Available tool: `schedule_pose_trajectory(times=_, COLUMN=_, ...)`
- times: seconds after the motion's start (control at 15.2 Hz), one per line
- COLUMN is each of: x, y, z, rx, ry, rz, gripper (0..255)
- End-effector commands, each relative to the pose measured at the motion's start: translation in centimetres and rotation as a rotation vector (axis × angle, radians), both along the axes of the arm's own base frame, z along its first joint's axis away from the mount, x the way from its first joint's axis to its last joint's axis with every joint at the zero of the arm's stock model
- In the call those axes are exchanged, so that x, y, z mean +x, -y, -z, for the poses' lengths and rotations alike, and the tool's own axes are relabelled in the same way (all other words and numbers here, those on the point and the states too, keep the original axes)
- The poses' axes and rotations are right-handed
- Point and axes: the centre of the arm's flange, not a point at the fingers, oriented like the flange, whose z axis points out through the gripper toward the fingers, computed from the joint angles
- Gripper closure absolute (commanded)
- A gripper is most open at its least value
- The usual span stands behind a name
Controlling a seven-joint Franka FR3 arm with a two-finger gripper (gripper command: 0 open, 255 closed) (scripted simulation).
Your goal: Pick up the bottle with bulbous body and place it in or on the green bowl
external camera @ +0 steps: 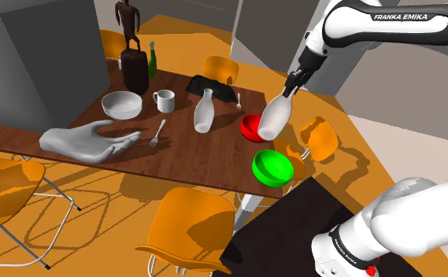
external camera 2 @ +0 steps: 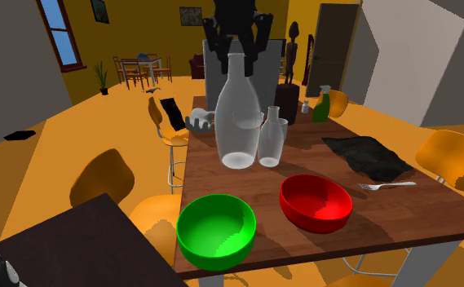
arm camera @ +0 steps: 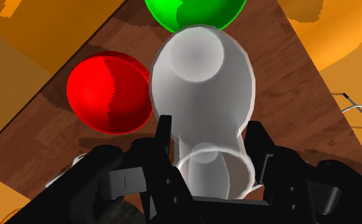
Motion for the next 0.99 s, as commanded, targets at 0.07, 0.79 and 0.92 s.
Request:
schedule_pose_trajectory(times=0.07, x=-3.7, y=0.5, z=-1.7, rx=0.0, ry=0.0, rz=0.0, gripper=255)
schedule_pose_trajectory(times=0.79, x=-9.9, y=1.4, z=-1.7, rx=0.0, ry=0.0, rz=0.0, gripper=255)
schedule_pose_trajectory(times=0.92, x=-9.9, y=1.4, z=-0.6, rx=0.0, ry=0.0, rz=0.0, gripper=255)
